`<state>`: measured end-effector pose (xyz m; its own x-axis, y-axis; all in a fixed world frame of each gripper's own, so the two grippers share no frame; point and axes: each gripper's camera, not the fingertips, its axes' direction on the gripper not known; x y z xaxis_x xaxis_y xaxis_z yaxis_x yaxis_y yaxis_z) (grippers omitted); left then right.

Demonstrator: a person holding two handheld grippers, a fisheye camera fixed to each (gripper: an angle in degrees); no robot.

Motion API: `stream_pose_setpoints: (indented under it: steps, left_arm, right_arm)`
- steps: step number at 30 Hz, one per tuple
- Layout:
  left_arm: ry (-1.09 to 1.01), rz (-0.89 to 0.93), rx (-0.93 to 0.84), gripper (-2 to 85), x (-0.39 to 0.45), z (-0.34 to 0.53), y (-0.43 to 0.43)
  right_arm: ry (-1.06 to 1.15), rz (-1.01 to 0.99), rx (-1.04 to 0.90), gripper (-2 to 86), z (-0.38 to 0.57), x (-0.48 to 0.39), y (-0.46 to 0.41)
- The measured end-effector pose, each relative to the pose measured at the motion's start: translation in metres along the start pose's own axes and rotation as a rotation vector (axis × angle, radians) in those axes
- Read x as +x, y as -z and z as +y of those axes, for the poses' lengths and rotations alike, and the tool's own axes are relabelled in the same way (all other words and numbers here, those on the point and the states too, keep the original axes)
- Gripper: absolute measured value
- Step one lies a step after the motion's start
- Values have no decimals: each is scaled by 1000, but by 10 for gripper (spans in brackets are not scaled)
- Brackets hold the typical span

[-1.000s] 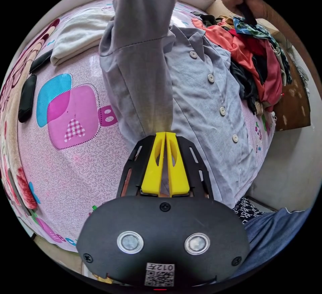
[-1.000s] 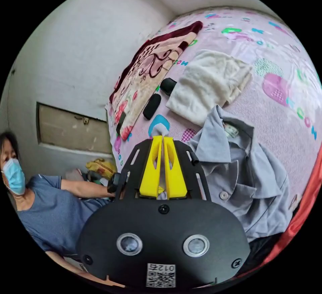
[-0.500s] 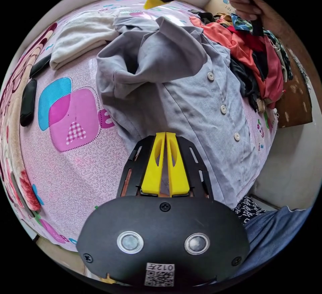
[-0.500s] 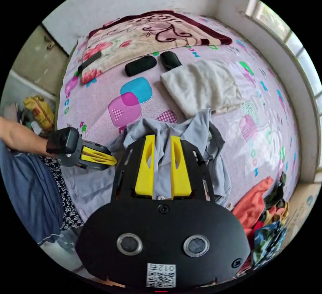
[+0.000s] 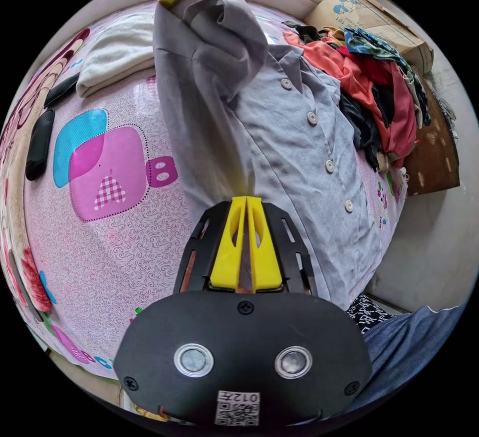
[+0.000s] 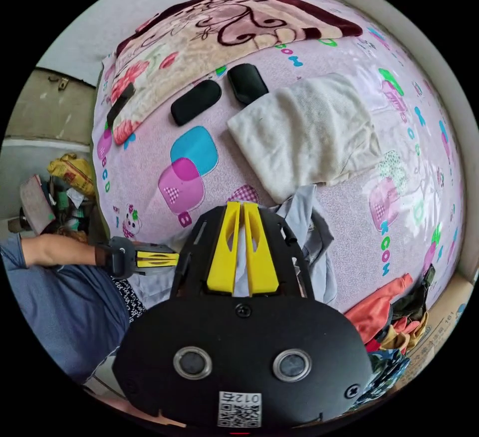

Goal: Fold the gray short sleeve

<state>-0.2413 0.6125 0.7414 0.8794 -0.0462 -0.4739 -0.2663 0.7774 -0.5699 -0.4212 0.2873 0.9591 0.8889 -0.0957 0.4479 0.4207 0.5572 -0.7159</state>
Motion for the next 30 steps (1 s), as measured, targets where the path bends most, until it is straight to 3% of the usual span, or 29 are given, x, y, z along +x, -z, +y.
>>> stream_pose_setpoints:
  steps: [3, 5, 14, 18, 20, 25, 27, 30]
  left_arm:
    - [10, 4, 7, 4, 1, 1, 0]
    - [13, 7, 12, 5, 3, 1, -1]
    - [6, 13, 10, 3, 11, -2, 0]
    - [10, 7, 13, 4, 17, -3, 1]
    - [10, 10, 12, 4, 20, -5, 1]
    - [21, 34, 3, 5, 25, -9, 3]
    - [26, 40, 6, 5, 28, -10, 3]
    - [22, 32, 3, 4, 35, -12, 5]
  right_arm:
    - [-31, 45, 18, 18, 8, 1, 24]
    - [-9, 270, 68, 21, 25, -17, 37]
    - [420, 369, 81, 67, 83, -131, 11]
    - [503, 422, 5, 81, 80, -162, -4]
    - [535, 489, -141, 89, 79, -167, -28]
    - [491, 559, -312, 42, 118, -127, -31]
    - [411, 517, -286, 22, 144, -100, -8]
    - [196, 300, -151, 12, 200, -42, 44]
